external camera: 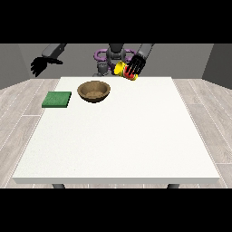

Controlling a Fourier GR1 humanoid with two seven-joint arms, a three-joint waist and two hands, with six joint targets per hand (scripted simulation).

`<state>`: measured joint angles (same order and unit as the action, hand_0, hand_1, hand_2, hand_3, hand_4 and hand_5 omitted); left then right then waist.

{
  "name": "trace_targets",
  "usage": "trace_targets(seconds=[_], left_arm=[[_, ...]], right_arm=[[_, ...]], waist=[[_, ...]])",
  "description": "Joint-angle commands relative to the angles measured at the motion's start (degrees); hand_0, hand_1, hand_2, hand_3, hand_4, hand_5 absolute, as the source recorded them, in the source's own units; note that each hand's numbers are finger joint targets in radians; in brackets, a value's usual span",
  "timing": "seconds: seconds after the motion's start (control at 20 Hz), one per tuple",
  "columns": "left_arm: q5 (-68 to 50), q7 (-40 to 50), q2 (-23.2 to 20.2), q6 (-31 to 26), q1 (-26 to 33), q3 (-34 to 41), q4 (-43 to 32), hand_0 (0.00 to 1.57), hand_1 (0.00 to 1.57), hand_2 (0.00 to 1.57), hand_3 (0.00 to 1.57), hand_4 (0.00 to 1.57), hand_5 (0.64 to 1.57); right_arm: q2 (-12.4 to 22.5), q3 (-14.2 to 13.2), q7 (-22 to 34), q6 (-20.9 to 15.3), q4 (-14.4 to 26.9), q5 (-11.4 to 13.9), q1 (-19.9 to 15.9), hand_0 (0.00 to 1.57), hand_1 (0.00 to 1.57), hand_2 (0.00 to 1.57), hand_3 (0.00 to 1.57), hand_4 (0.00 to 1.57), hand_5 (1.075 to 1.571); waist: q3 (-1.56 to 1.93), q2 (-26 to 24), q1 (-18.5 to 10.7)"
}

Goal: Pick the cup and pour the ball into the bowl, then pick the bowl and place it on the pad

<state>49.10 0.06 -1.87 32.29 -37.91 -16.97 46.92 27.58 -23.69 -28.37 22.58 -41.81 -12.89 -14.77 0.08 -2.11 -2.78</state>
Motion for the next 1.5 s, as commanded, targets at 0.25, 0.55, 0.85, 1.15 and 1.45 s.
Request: trace_targets(seconds=[0.25, 0.55, 0.85, 1.15, 1.45], left_arm=[[12.81, 18.62, 1.84, -5.09, -5.86, -12.01, 3.63, 0.68, 0.68, 1.57, 1.53, 0.89, 1.571], [20.14, 23.79, 1.87, -6.33, -6.84, -17.63, 3.7, 0.52, 0.52, 1.57, 1.57, 0.84, 1.571], [25.92, 26.05, 1.87, -9.57, -6.53, -21.65, 5.32, 0.28, 0.28, 1.57, 1.57, 0.86, 1.57], [30.06, 27.31, 1.87, -17.3, -9.75, -28.01, 5.81, 0.05, 0.05, 1.57, 1.57, 1.09, 1.495], [36.08, 23.52, 1.87, -23.85, -13.3, -29.73, 4.31, 0.61, 0.61, 1.57, 1.57, 1.23, 1.387]], right_arm=[[2.77, -0.03, -0.82, 0.92, 5.37, 0.95, -4.28, 0.0, 0.0, 0.0, 0.0, 0.0, 1.551], [-0.93, 2.54, 3.16, -5.32, 3.82, 2.65, -10.43, 0.0, 0.0, 0.0, 0.14, 0.0, 1.53], [-2.03, 3.4, 1.61, -4.64, 3.91, 2.74, -11.74, 0.0, 0.0, 0.0, 0.3, 0.0, 1.528], [-0.62, 2.76, 2.16, -2.91, 5.23, 1.69, -16.13, 0.0, 0.0, 0.0, 0.28, 0.0, 1.523], [1.18, 1.71, 3.25, -2.77, 6.63, 1.02, -15.54, 0.0, 0.0, 0.0, 0.07, 0.0, 1.519]], waist=[[0.0, 0.37, 0.99], [-0.06, 2.2, 2.41], [-0.05, 3.9, 3.05], [-0.02, 7.73, 4.62], [-0.03, 5.94, 3.62]])
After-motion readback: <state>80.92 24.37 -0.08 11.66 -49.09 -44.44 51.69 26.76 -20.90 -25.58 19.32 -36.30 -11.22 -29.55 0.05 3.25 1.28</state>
